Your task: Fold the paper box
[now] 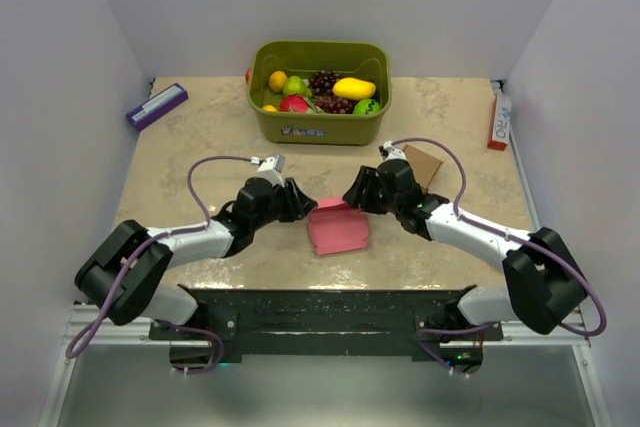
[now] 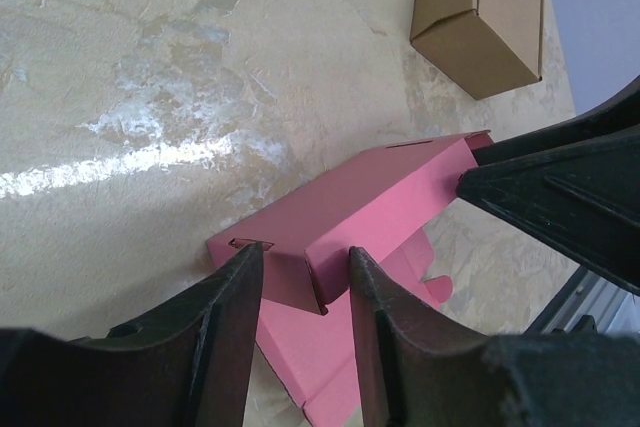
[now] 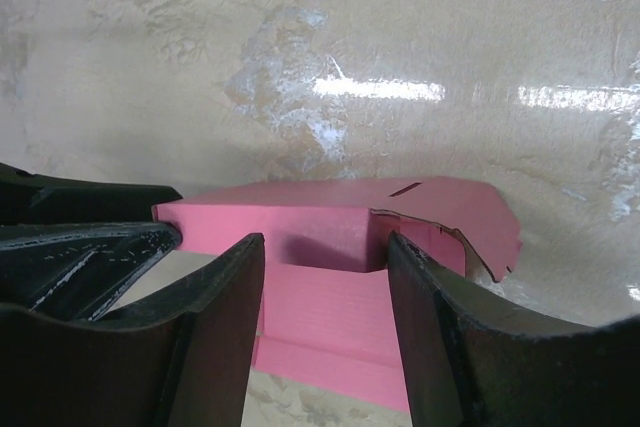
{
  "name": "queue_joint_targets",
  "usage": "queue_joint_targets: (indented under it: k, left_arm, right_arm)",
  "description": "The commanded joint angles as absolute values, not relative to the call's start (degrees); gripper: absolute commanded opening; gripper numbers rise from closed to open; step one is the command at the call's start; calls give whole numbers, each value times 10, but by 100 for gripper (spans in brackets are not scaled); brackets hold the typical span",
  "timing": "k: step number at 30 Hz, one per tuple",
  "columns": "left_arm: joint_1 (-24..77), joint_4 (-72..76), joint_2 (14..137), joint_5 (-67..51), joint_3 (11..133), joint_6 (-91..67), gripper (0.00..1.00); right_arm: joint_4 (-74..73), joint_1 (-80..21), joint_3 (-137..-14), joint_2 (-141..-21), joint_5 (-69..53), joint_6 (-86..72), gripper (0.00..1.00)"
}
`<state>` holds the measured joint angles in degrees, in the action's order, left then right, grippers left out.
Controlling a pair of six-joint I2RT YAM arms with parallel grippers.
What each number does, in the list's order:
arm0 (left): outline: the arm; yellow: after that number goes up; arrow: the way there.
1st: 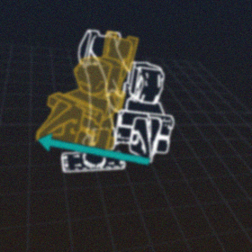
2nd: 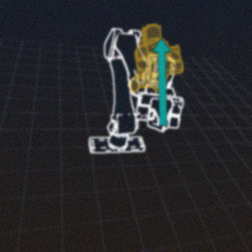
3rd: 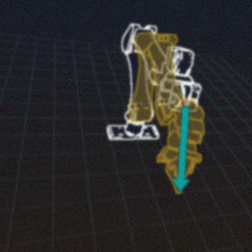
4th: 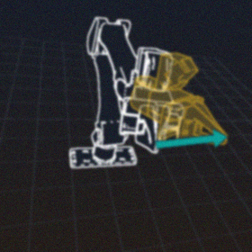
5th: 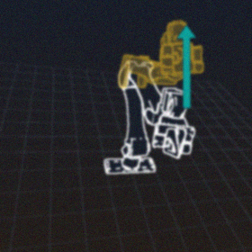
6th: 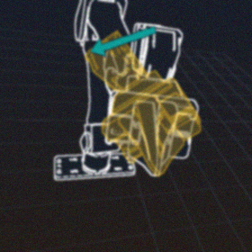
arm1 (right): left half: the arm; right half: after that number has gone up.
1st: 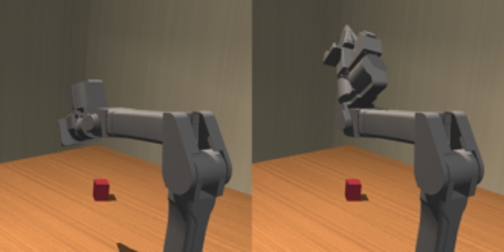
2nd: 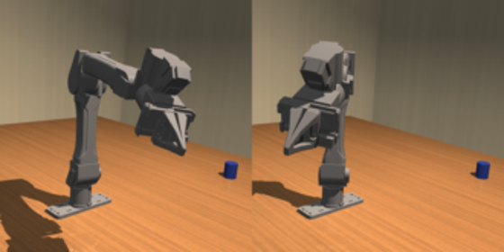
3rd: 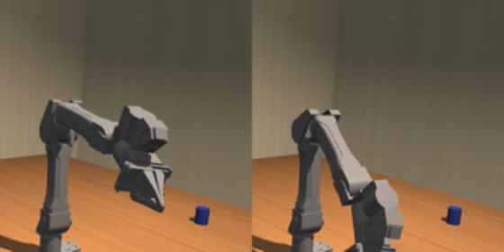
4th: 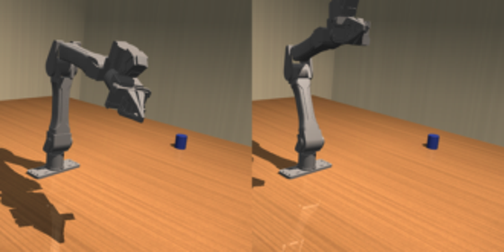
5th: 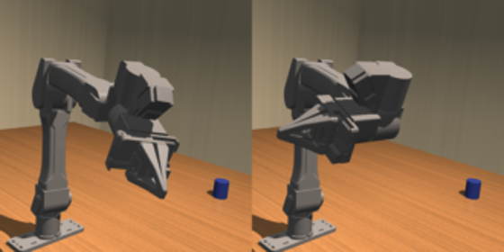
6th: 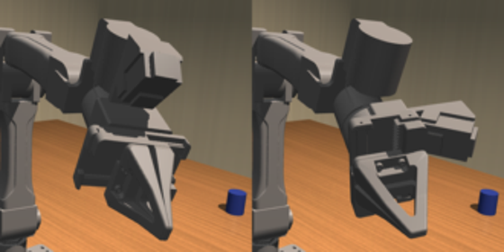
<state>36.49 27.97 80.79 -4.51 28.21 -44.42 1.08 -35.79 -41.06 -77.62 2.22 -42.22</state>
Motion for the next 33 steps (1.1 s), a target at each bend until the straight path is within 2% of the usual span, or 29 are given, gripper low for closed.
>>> queue_joint_targets:
  k: [1, 9, 12, 13, 20, 23, 26, 27, 29, 30, 33]
  left_arm:
    - [362, 275, 817, -46, 287, -439, 44]
    - [362, 275, 820, -48, 289, -438, 43]
    - [362, 275, 820, -48, 289, -438, 43]
    - [363, 275, 820, -47, 289, -438, 43]
    - [362, 275, 822, -51, 291, -438, 43]
    - [362, 273, 823, -52, 292, -438, 43]
    - [362, 271, 822, -47, 292, -436, 43]
    - [363, 270, 822, -46, 292, -435, 43]
    - [362, 269, 821, -42, 293, -435, 43]
    - [362, 269, 821, -42, 293, -435, 43]
    - [362, 270, 819, -42, 293, -435, 42]
  right_arm:
    - [69, -341, -390, -779, -45, -462, 54]
    - [154, -323, -340, -783, -88, -526, 45]
    - [198, -319, -319, -792, -101, -558, 38]
    - [207, -319, -315, -795, -100, -573, 32]
    - [256, -319, -283, -794, -76, -612, 19]
    - [257, -319, -273, -786, -63, -620, 18]
    - [227, -320, -273, -775, -49, -612, 27]
    - [213, -319, -276, -759, -41, -599, 37]
    - [171, -320, -276, -735, -16, -584, 48]
    - [155, -318, -274, -710, -5, -564, 59]
    - [114, -320, -257, -653, 21, -534, 70]
